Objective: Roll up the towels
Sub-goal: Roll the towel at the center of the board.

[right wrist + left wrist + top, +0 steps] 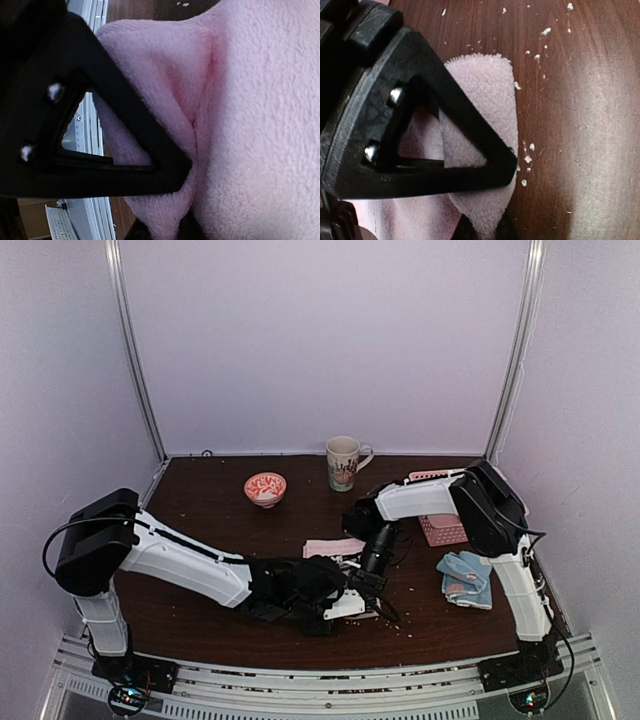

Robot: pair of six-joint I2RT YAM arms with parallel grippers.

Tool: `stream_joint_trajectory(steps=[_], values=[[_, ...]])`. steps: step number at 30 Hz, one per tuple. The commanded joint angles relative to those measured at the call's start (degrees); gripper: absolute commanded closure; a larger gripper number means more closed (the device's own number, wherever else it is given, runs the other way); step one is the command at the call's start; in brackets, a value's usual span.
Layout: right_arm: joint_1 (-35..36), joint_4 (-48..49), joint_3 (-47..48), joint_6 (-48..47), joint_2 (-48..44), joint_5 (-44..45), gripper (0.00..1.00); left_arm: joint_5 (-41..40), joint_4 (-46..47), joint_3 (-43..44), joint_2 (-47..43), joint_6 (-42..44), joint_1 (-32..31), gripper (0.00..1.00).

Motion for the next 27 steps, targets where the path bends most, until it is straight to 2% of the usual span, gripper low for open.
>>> stream_joint_trajectory(steps=[1,3,5,11,13,15,19,23,27], values=[[0.0,-5.0,0.7,-7.1,-0.6,3.2,0.74,2.7,-2.0,1.3,-0.1,-0.8,0.0,0.98],[-0.3,-5.1,0.5,-8.4,-4.0,3.4,0.65,3.5,-3.7,1.3,-1.1,-1.8,0.0,1.00],[-1.0,-5.0,1.2,-8.0,-6.3,4.1,0.61,4.7,-5.8,1.2,-1.9,-3.0,0.0,1.00],[-4.7,-5.1,6.5,-4.3,-9.1,6.1,0.60,13.3,-10.4,1.3,-3.8,-8.3,0.4,1.00],[-6.5,-5.1,10.2,-1.9,-10.5,7.5,0.61,13.9,-11.7,1.9,-2.8,-9.6,0.7,1.00],[-8.6,-5.1,14.7,0.3,-12.7,8.8,0.61,14.9,-12.1,2.2,-1.5,-10.7,1.1,1.00],[-12.4,-2.0,22.2,7.0,-20.8,9.7,0.60,23.2,-12.3,3.1,0.7,-13.6,5.0,1.00],[-12.7,9.7,14.6,11.6,-33.7,9.0,0.61,36.7,-12.9,4.7,3.7,-17.6,11.8,0.99],[-9.7,11.3,3.4,1.7,-44.9,1.5,0.58,47.5,-15.3,8.0,7.4,-19.1,15.6,0.98]])
